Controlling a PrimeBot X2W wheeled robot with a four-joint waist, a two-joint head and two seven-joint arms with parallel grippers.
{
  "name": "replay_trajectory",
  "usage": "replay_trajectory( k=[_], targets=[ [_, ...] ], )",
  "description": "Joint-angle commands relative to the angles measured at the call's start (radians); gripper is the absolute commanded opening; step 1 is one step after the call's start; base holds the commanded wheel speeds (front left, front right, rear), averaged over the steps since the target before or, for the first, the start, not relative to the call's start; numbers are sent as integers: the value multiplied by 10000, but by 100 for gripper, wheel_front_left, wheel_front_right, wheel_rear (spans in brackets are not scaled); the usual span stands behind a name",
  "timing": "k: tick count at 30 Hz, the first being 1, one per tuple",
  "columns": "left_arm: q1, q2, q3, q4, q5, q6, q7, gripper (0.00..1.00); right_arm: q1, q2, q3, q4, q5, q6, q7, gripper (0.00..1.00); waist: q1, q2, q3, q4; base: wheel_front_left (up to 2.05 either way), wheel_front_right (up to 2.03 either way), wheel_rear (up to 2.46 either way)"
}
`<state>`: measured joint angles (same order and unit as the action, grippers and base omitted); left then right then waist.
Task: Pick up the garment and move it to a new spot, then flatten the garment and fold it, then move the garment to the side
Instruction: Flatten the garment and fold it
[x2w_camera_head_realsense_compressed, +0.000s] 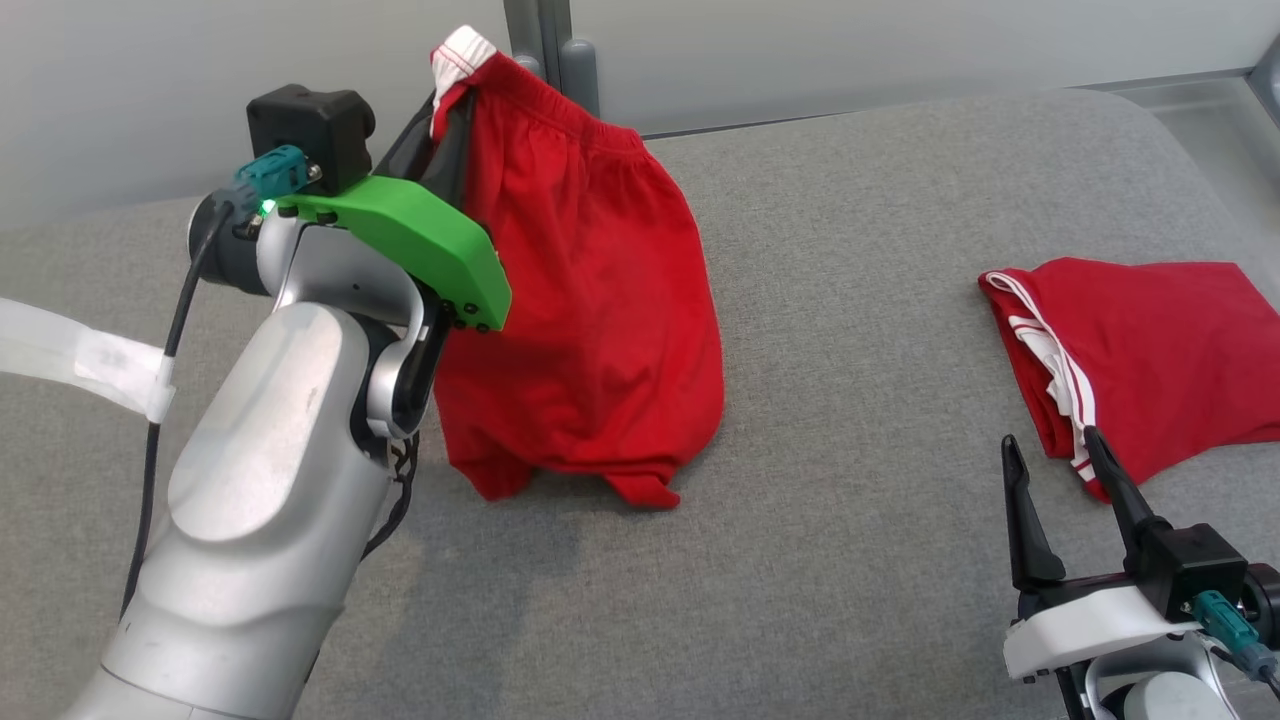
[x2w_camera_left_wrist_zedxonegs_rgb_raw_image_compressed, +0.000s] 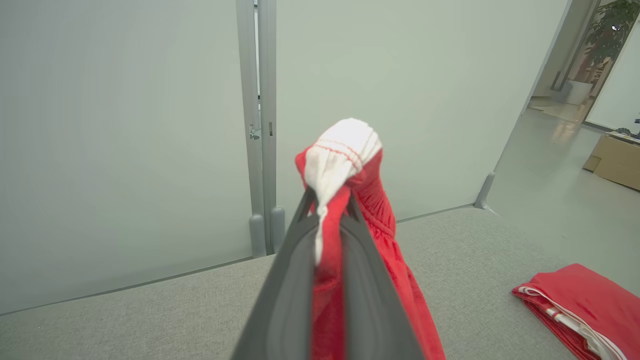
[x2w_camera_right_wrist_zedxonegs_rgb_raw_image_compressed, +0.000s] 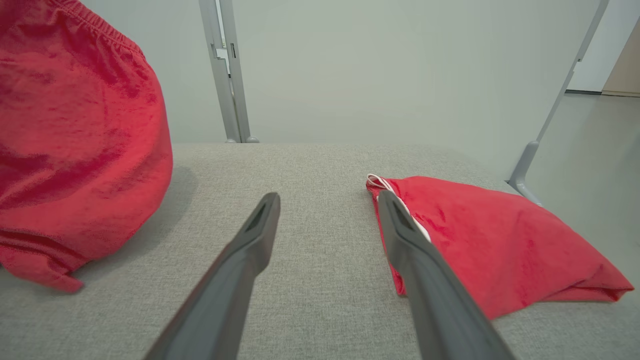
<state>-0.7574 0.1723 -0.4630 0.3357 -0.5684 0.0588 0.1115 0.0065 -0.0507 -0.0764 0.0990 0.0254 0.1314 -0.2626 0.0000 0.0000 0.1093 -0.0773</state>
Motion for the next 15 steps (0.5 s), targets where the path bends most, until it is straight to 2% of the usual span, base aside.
replay_trajectory(
  k=[1, 8, 15],
  targets=[
    [-264, 95, -45, -117, 216, 177, -73, 0, 116, -4, -13, 14, 65, -15, -28, 100, 0, 0, -46, -54, 0, 0, 0],
    [-81, -47, -369, -521, 578, 507, -123, 0, 180, -5, -24, -3, 63, -15, -28, 100, 0, 0, -101, -119, 0, 0, 0],
    [1207, -806, -1410, -592, 335, 464, -121, 0, -41, -5, -9, -33, 136, -15, -28, 100, 0, 0, 207, -157, 0, 0, 0]
  ],
)
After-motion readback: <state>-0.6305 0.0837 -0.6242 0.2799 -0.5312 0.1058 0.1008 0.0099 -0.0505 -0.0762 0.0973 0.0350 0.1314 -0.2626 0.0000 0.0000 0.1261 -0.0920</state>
